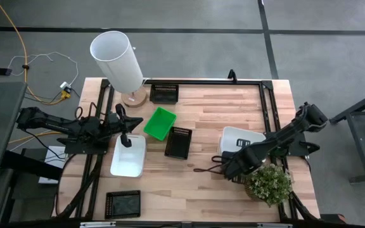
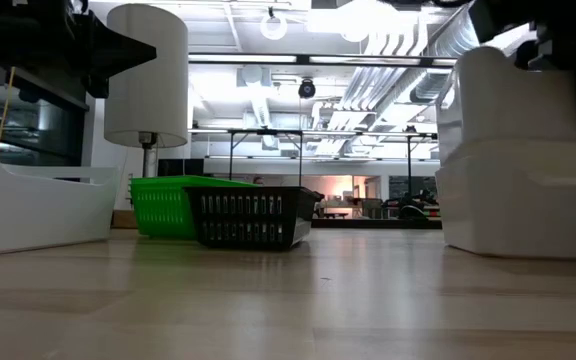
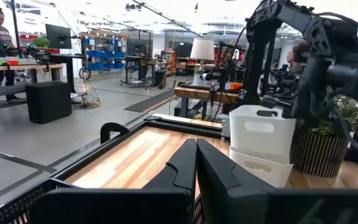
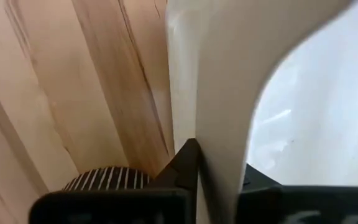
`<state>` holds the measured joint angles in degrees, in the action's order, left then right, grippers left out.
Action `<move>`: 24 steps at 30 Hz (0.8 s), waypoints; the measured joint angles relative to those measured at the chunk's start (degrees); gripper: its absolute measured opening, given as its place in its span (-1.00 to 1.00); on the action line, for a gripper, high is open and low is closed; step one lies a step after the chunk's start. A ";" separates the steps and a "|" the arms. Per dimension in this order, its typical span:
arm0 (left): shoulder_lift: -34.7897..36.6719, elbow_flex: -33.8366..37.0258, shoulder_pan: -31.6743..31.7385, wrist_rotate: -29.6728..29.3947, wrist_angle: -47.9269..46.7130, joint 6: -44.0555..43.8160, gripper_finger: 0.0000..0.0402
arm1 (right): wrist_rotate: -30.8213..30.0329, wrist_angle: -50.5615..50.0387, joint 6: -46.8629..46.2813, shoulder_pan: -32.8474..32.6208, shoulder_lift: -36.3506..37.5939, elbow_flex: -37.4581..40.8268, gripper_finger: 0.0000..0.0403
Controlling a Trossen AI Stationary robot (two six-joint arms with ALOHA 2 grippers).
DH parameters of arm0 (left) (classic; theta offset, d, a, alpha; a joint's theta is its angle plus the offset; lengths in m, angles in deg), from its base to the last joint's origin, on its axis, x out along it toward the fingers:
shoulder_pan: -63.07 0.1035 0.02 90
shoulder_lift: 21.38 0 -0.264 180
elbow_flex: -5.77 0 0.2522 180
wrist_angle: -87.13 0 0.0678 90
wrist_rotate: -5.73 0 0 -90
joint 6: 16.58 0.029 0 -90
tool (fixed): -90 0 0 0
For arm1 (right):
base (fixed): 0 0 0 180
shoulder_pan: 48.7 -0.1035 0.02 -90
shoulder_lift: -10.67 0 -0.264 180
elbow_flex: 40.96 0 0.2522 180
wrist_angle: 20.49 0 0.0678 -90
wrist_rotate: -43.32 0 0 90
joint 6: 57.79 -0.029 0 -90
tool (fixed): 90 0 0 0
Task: Stack baskets by color
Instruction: Stack the top white bin on the bottom right white bin
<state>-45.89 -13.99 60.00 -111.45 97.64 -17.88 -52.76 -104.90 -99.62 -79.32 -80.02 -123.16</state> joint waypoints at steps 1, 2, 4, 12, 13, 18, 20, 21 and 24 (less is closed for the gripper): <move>0.00 0.00 0.00 0.00 0.00 0.00 -1.00 | -0.32 -0.02 -0.45 -0.01 0.56 0.00 -0.97; -0.01 0.00 0.00 0.00 0.02 0.00 -1.00 | -0.74 -0.02 -0.93 -0.01 1.02 -0.02 -0.98; -0.02 0.01 0.01 0.00 0.00 0.00 -1.00 | -0.98 -0.17 -1.56 -0.01 1.26 -0.02 -0.98; -0.02 0.02 0.00 0.02 0.00 0.00 -1.00 | -2.42 1.73 -1.85 -0.07 -1.15 -0.04 -1.00; -0.02 0.01 0.00 0.02 0.00 0.00 -1.00 | -2.16 2.05 -1.87 -0.06 -1.67 -0.04 -1.00; -0.02 0.00 0.00 0.01 0.00 0.00 -1.00 | 2.45 1.04 -0.95 -0.27 -4.11 -0.04 -1.00; 0.00 0.00 0.02 0.02 0.00 0.00 -1.00 | 3.06 0.33 -0.66 -0.29 -4.71 -0.04 -1.00; -0.01 0.02 0.00 0.02 0.00 0.00 -1.00 | 3.07 -0.01 -0.69 -0.29 -4.81 -0.04 -1.00; -0.01 0.00 0.00 0.01 0.00 0.00 -1.00 | 2.40 0.25 -0.57 -0.29 -4.83 -0.04 -1.00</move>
<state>-45.90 -13.99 60.00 -111.44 97.64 -17.88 -50.36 -104.65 -100.20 -79.61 -84.86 -123.21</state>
